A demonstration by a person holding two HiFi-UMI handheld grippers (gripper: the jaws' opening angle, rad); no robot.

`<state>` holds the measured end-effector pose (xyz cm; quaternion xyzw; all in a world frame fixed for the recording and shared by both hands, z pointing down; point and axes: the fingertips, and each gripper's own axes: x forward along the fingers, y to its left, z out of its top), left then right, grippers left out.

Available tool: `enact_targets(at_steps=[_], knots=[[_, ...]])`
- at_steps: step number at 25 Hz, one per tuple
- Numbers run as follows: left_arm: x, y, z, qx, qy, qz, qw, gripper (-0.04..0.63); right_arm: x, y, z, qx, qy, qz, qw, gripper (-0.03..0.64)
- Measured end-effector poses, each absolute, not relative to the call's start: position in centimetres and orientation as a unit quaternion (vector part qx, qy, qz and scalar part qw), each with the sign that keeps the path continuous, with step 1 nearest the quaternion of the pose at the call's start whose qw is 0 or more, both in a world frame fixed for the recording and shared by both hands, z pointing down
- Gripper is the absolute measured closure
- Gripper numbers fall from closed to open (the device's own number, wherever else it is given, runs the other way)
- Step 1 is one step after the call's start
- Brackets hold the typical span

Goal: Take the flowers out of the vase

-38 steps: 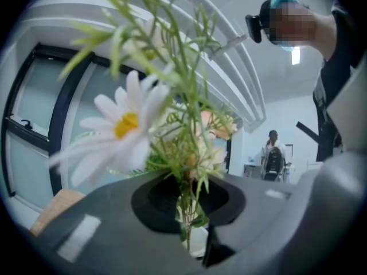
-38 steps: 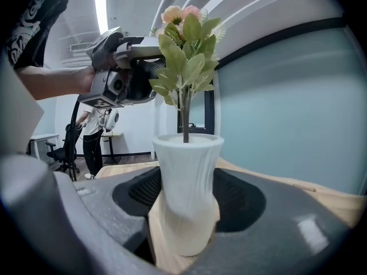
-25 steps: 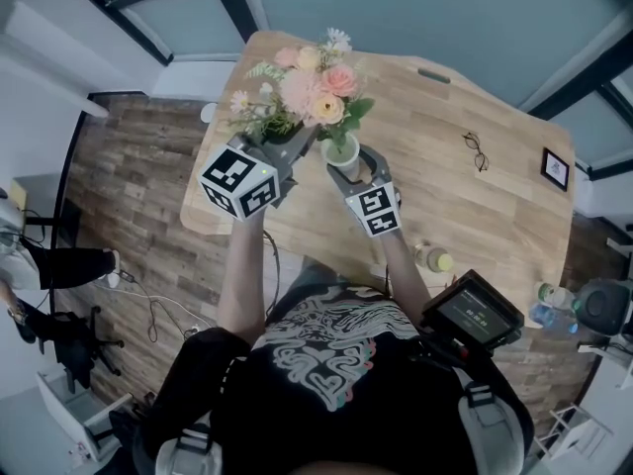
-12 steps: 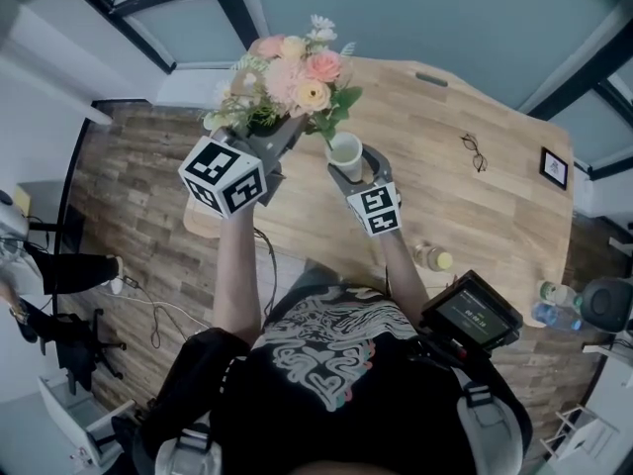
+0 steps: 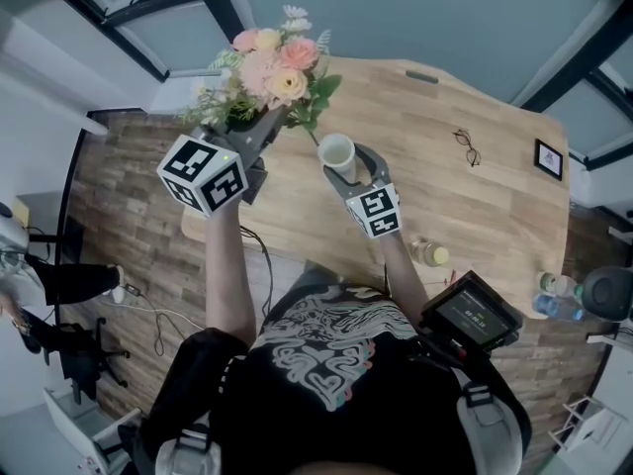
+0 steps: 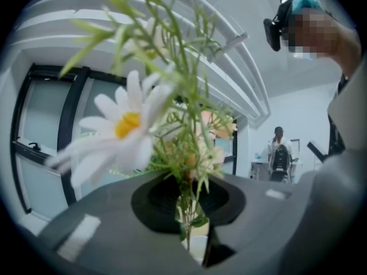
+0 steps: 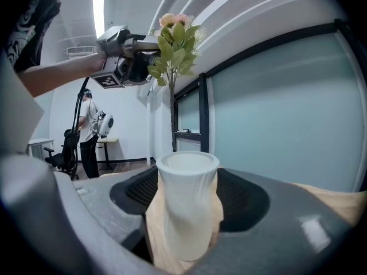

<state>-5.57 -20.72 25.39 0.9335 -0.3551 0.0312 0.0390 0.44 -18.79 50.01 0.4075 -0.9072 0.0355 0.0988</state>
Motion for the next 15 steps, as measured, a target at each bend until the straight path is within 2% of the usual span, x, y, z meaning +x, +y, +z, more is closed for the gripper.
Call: enact_targets(at_steps=[7, 15], knots=[[-7.0, -21.5, 24.9, 0.923, -0.381, 0.031, 0.04, 0.545, 1.4, -17.7, 49.7, 0.398, -0.915, 0.032, 0.057, 0.298], [-7.5, -22.7, 28.9, 0.915, -0.388, 0.065, 0.09, 0.545, 1.5, -18.1, 49.5, 0.399, -0.914, 0.038, 0.064, 0.298]])
